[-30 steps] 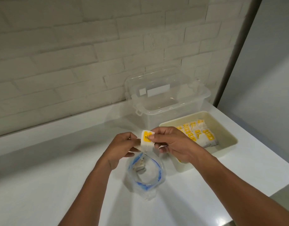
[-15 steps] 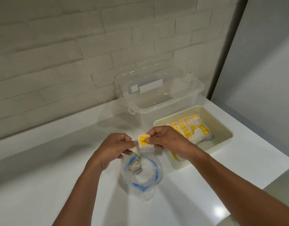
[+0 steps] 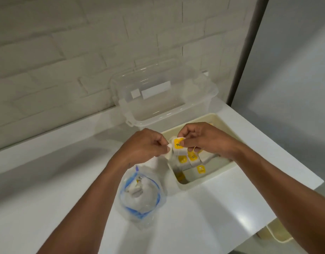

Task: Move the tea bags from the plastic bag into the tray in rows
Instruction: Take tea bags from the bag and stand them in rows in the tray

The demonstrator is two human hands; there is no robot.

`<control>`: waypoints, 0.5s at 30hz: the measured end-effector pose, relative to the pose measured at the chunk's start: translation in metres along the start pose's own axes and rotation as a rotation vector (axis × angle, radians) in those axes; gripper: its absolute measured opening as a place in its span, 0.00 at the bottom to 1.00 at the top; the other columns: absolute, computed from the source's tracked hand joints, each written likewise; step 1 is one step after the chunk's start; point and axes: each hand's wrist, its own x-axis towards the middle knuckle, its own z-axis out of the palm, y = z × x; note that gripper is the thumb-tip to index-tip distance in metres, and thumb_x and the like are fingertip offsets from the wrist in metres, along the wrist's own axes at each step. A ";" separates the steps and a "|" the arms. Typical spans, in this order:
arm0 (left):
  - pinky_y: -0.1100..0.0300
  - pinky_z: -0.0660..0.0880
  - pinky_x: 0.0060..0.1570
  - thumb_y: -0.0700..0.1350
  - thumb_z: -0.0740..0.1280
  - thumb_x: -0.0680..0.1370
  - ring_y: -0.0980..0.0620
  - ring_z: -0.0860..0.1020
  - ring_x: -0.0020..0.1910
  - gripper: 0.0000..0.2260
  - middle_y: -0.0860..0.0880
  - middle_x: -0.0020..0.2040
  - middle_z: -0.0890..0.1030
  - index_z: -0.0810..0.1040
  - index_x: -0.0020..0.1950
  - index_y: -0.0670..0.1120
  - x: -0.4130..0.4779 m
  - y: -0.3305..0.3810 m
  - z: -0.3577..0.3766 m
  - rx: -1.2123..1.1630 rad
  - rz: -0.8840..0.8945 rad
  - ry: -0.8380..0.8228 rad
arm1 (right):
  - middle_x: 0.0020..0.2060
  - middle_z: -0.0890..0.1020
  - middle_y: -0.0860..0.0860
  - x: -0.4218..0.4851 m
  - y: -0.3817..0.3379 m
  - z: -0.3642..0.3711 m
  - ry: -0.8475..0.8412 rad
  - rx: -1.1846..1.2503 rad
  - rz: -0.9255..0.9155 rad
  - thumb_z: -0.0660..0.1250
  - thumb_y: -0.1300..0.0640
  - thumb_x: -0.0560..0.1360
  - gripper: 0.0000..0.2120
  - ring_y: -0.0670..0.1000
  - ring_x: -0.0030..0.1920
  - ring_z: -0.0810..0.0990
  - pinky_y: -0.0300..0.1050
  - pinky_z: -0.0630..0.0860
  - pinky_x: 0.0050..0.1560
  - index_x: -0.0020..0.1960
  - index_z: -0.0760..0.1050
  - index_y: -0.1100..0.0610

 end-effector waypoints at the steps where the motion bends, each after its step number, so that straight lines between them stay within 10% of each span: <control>1: 0.64 0.73 0.35 0.50 0.75 0.73 0.62 0.79 0.34 0.02 0.60 0.33 0.82 0.85 0.43 0.53 0.007 0.004 0.005 0.117 0.024 0.005 | 0.36 0.81 0.49 0.001 0.005 -0.007 -0.018 -0.019 0.011 0.71 0.61 0.75 0.04 0.47 0.36 0.78 0.45 0.72 0.42 0.49 0.79 0.58; 8: 0.56 0.64 0.47 0.54 0.67 0.75 0.49 0.76 0.56 0.07 0.56 0.50 0.82 0.82 0.51 0.58 0.040 0.021 0.054 0.835 0.095 0.036 | 0.38 0.83 0.44 0.015 0.047 -0.028 -0.035 -0.453 0.016 0.74 0.56 0.71 0.04 0.40 0.35 0.77 0.31 0.71 0.37 0.44 0.80 0.50; 15: 0.57 0.60 0.39 0.51 0.67 0.75 0.48 0.76 0.48 0.08 0.54 0.34 0.69 0.73 0.38 0.50 0.050 0.028 0.090 1.032 0.012 -0.209 | 0.44 0.84 0.46 0.025 0.077 -0.022 -0.294 -0.797 -0.067 0.71 0.47 0.74 0.07 0.48 0.47 0.80 0.42 0.72 0.45 0.49 0.78 0.48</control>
